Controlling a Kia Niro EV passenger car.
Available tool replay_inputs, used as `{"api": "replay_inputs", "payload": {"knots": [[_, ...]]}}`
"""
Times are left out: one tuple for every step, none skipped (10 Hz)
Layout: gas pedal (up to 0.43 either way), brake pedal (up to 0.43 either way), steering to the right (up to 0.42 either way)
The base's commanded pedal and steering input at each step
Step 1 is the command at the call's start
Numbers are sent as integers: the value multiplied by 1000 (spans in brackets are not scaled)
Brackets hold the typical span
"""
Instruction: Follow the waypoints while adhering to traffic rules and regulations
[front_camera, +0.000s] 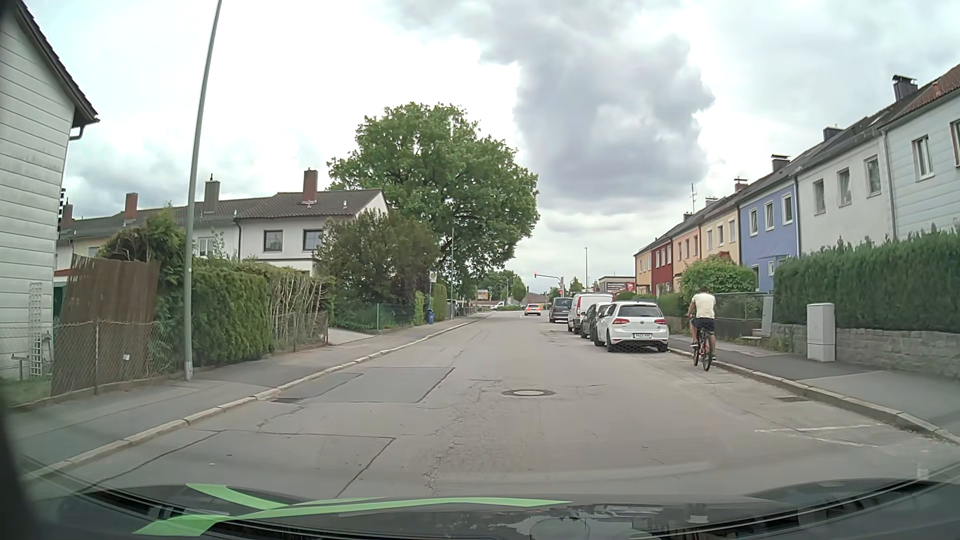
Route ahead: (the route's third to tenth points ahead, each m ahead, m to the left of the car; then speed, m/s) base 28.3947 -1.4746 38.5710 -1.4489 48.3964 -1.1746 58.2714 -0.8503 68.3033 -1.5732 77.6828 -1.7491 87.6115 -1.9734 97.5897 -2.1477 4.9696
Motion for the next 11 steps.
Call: {"api": "replay_inputs", "payload": {"knots": [[118, 0, -16], [118, 0, -16], [118, 0, -16], [118, 0, -16], [118, 0, -16], [118, 0, -16], [118, 0, -16], [118, 0, -15], [118, 0, -14], [118, 0, -12], [118, 0, -9]]}}
